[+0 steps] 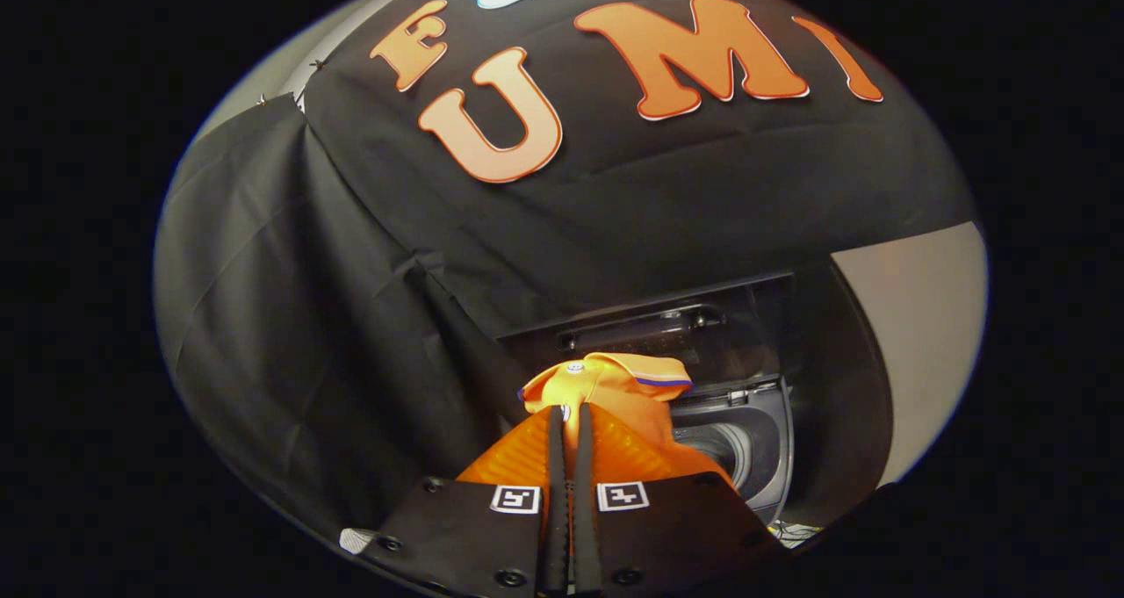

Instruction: Put the clothes into the washing machine and then close the washing machine lid.

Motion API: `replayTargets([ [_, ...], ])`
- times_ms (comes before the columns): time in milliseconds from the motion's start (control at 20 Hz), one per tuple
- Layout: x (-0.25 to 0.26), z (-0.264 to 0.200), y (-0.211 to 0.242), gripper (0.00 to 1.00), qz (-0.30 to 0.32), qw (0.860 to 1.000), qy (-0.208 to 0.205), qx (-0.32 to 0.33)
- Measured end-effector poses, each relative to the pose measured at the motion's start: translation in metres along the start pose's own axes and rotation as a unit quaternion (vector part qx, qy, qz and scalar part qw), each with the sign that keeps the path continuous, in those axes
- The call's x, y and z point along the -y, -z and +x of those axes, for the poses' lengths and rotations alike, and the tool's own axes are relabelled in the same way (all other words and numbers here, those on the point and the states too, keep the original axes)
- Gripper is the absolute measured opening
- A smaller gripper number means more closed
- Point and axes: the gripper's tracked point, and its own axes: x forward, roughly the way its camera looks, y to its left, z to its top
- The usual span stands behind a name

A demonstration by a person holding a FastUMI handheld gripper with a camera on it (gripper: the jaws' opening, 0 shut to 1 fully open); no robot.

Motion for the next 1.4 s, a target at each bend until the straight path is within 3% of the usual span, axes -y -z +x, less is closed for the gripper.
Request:
replayTargets([
  [200,-0.001,0.037,0.014,0.1,0.005,1.0,-0.004,-0.01],
  [350,0.018,0.055,0.031,0.1,-0.017,0.999,0.024,-0.033],
  [900,0.073,0.139,0.097,0.11,0.015,0.995,0.059,-0.078],
  [1400,0.135,0.177,0.187,0.1,0.039,0.975,0.134,-0.171],
])
